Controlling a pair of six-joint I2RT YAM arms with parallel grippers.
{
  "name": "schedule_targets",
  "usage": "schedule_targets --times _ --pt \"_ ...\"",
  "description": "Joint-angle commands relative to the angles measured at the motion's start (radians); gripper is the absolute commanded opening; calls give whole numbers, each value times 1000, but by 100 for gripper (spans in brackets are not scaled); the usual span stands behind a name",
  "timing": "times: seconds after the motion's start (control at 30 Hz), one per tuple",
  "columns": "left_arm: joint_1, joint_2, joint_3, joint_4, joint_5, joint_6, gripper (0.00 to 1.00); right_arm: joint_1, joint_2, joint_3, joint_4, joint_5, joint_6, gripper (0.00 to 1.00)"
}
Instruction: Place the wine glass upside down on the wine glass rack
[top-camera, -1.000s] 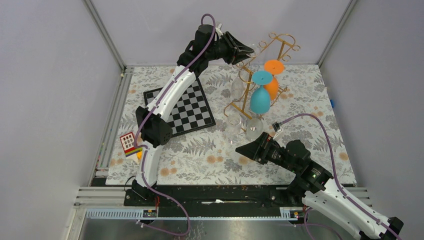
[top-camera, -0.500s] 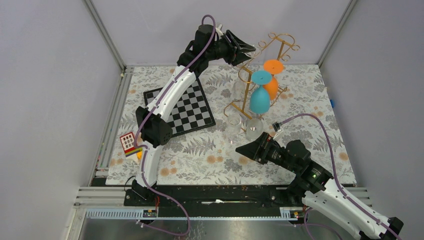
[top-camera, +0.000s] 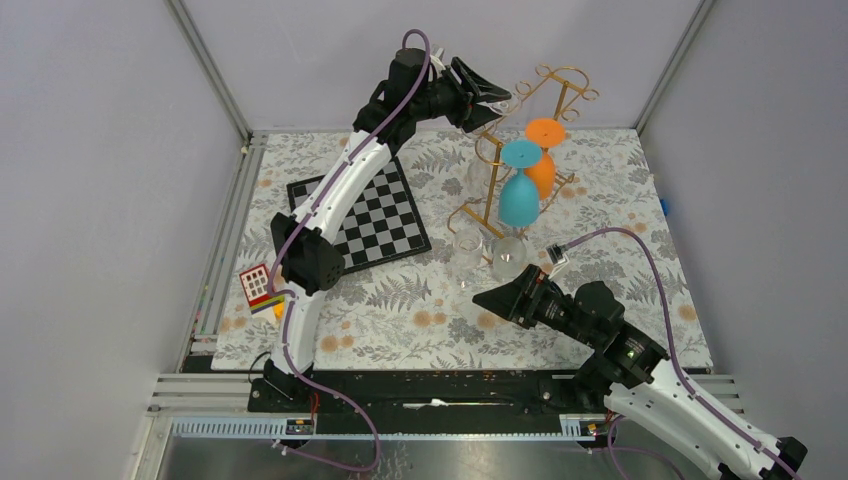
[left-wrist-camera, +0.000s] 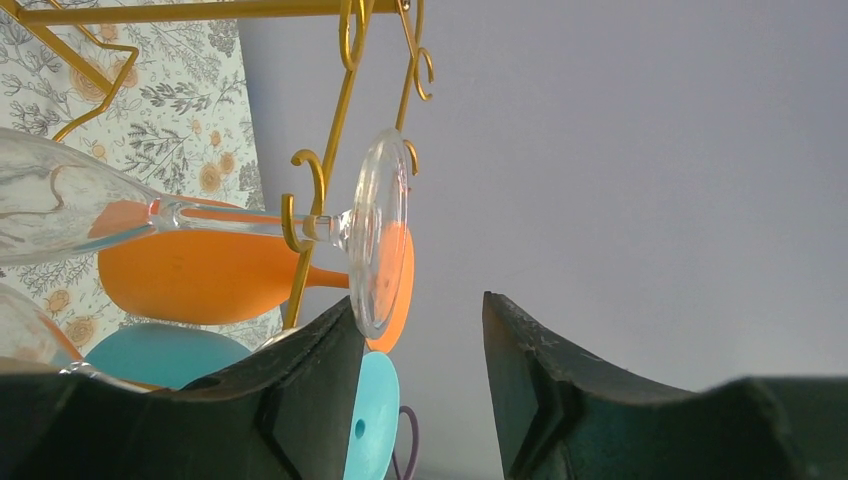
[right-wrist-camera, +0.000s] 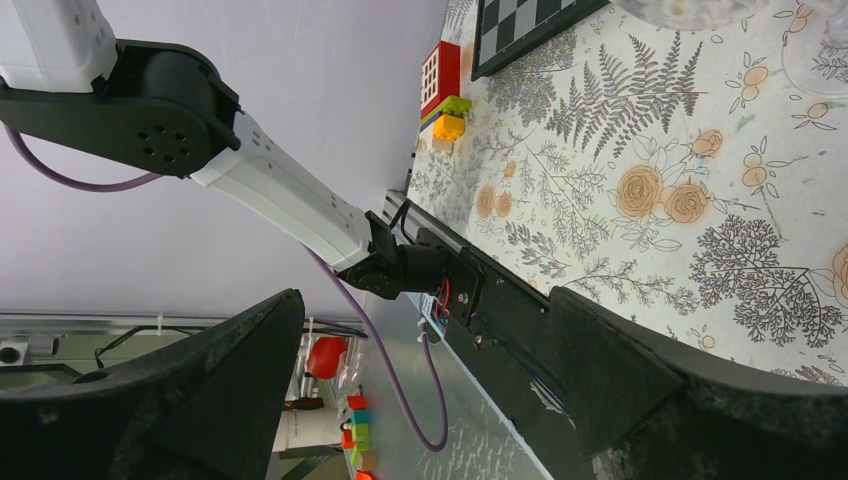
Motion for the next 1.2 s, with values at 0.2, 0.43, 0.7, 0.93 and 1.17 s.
schedule_targets --times 0.2,0.43,0.7,0.93,1.17 --pt "-1 -69 39 -89 -23 45 53 -6 -15 22 -14 19 -23 100" --pt "-3 -65 58 -59 -9 29 59 -6 -15 24 -16 21 -23 100" --pt "-5 -38 49 72 24 -63 61 -6 4 114 -89 56 -104 100" --pt "-5 -38 41 82 21 -68 61 -7 85 382 -188 95 -327 100" --pt "-5 -44 22 85 29 -63 62 -6 205 694 -253 171 -567 100"
